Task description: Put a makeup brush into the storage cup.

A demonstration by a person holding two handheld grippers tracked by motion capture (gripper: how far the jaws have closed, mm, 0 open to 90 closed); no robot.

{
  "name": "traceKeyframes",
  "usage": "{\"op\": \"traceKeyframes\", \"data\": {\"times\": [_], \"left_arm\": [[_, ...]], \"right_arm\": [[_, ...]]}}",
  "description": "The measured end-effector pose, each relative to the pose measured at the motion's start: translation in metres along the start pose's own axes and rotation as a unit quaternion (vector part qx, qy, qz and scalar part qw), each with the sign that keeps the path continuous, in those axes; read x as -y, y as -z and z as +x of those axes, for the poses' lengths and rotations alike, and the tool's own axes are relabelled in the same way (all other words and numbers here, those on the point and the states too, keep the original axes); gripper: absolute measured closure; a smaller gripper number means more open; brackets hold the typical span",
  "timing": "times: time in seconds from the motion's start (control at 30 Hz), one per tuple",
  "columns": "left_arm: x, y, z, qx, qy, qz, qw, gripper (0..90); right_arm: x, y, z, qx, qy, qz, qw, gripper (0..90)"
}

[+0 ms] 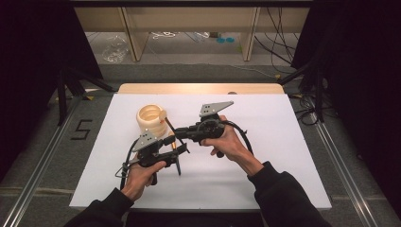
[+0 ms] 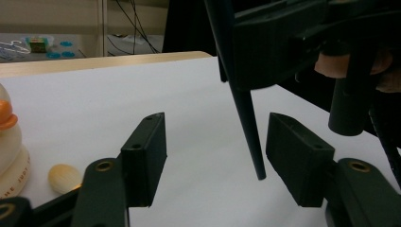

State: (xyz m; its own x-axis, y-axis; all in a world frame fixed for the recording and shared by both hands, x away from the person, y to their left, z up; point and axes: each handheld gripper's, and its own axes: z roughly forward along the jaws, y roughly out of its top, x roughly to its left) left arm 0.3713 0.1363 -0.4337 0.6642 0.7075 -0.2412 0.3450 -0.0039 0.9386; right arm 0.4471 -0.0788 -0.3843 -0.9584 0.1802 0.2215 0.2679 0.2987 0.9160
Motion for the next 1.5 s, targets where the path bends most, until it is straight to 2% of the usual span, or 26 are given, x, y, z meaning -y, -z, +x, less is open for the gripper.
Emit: {"op": "traceKeyframes", "data": {"times": [0.07, 0.13, 0.17, 0.2, 0.5, 1.0, 1.17, 1.33, 1.5], "left_arm": [[-0.0004, 0.0008, -0.0006, 0.0, 0.002, -0.001, 1.0, 44.0], [-0.0004, 0.0016, -0.001, 0.009, 0.003, -0.004, 0.9999, 48.0], [-0.0003, 0.0017, -0.0009, 0.01, 0.007, -0.005, 0.9999, 49.9], [-0.0003, 0.0018, -0.0006, 0.012, 0.008, -0.004, 0.9999, 51.5], [0.0006, 0.0007, -0.0007, 0.03, 0.014, -0.007, 0.9994, 63.5], [-0.0008, 0.0027, 0.0006, 0.043, 0.024, -0.018, 0.9986, 73.3], [-0.0012, 0.0035, 0.0008, 0.044, 0.027, -0.017, 0.9985, 79.4], [-0.0019, 0.0048, 0.0032, 0.044, 0.037, -0.018, 0.9982, 82.4], [-0.0019, 0.0049, 0.0035, 0.045, 0.037, -0.017, 0.9982, 83.3]], "right_arm": [[0.0009, -0.0028, 0.0014, -0.006, 0.0, 0.004, 1.0, 83.1], [0.0017, -0.0047, 0.0026, -0.005, 0.002, 0.006, 1.0, 83.1], [0.0021, -0.0068, 0.0033, -0.005, 0.004, 0.0, 1.0, 83.1], [0.0016, -0.0063, 0.0038, -0.008, 0.003, 0.007, 0.9999, 83.1], [0.0011, -0.0085, 0.0045, -0.009, 0.004, 0.003, 1.0, 83.1], [0.0007, -0.0065, 0.0039, -0.01, 0.001, 0.0, 1.0, 83.1], [0.0006, -0.0062, 0.0034, -0.009, 0.001, -0.002, 1.0, 83.1], [-0.0003, -0.0038, 0.0032, -0.008, -0.002, -0.003, 1.0, 83.1], [0.0001, -0.0025, 0.0029, -0.008, -0.004, -0.005, 0.9999, 83.1]]}}
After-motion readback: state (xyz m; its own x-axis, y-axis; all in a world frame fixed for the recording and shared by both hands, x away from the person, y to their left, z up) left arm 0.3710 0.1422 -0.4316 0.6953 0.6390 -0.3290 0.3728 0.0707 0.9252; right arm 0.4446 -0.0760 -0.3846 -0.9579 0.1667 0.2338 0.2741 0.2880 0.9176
